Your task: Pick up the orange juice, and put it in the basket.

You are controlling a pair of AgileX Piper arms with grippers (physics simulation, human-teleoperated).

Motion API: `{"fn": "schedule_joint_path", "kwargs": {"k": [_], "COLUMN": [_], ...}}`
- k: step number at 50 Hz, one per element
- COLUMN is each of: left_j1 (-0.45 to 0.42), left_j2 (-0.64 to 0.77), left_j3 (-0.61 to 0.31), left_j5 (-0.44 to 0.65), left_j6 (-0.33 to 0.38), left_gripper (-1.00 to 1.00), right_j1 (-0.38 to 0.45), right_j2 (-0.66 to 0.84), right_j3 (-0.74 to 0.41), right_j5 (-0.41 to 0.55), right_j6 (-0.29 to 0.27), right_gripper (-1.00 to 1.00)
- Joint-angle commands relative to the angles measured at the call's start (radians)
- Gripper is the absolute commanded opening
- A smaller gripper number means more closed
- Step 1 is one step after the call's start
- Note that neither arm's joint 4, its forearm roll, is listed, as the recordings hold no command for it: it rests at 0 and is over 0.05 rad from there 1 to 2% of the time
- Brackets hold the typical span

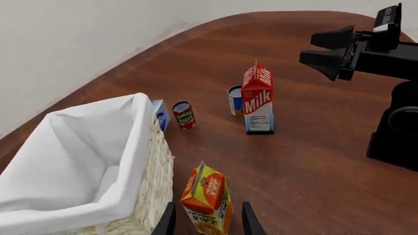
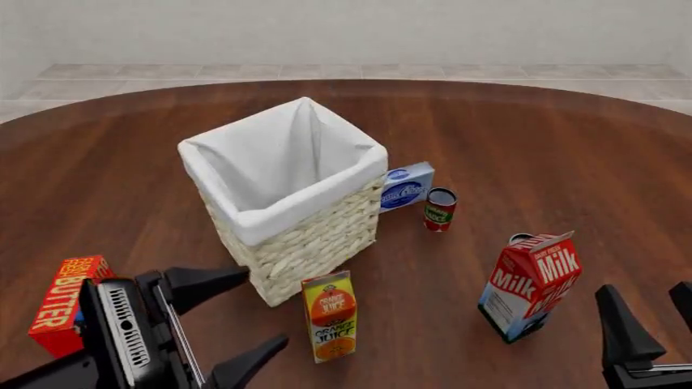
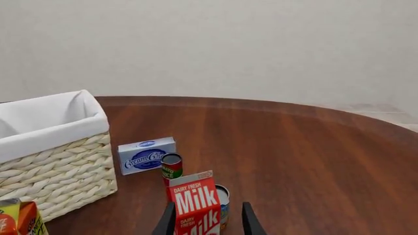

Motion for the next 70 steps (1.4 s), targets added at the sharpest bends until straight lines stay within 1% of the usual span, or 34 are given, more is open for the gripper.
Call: {"fn": "schedule_joint_path", "kwargs": {"k": [1, 30, 42, 55, 70], "left_j1": [0.011, 0.051, 0.067, 0.079, 0.09], "left_j2": [0.072, 0.292, 0.335, 0.411, 0.476], "left_j3": [0.015, 0.026, 0.023, 0.039, 0.036], "left_j5": [-0.063, -0.229, -0.26, -0.333, -0.38], "left_j6": [-0.008, -0.006, -0.004, -0.014, -0.02], "left_gripper": [1.0, 1.0, 1.0, 1.0, 1.0], "right_j1": [0.0, 0.0, 0.003, 0.003, 0.001], "right_j2": [0.0, 0.0, -0.001, -0.001, -0.001], "right_j3": [0.0, 0.0, 0.0, 0.0, 0.0], "right_j5": [0.0, 0.0, -0.001, -0.001, -0.001], "right_j6": [0.001, 0.004, -0.001, -0.003, 0.0], "right_gripper": [1.0, 1.0, 1.0, 1.0, 1.0]}}
